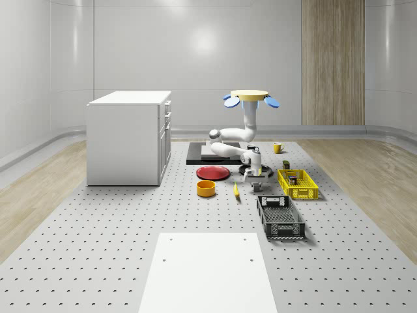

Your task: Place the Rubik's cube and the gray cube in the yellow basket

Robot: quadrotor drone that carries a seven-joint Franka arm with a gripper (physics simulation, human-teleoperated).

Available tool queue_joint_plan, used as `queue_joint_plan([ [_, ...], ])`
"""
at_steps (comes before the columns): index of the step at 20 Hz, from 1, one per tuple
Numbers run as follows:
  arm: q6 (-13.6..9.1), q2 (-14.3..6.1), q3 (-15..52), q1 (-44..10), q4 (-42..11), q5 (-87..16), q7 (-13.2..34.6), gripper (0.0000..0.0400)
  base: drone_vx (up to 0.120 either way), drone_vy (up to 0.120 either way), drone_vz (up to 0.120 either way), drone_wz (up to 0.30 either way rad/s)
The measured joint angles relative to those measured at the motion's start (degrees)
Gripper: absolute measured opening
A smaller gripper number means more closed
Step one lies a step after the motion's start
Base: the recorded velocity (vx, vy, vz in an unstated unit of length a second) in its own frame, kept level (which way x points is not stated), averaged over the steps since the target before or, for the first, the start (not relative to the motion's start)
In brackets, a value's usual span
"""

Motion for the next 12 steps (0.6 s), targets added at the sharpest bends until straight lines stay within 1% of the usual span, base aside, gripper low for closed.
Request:
queue_joint_plan([
  [7,-0.26,0.26,-0.04,0.19,-0.07,-0.13,-0.11,0.0253,0.0,0.0,0.0,0.0],
  [11,-1.1,0.33,1.41,0.59,-0.76,1.18,-0.12,0.0251,0.0,0.0,0.0,0.0],
  [12,-1.41,0.33,2.02,0.72,-1.02,1.74,-0.11,0.0251,0.0,0.0,0.08,0.0],
])
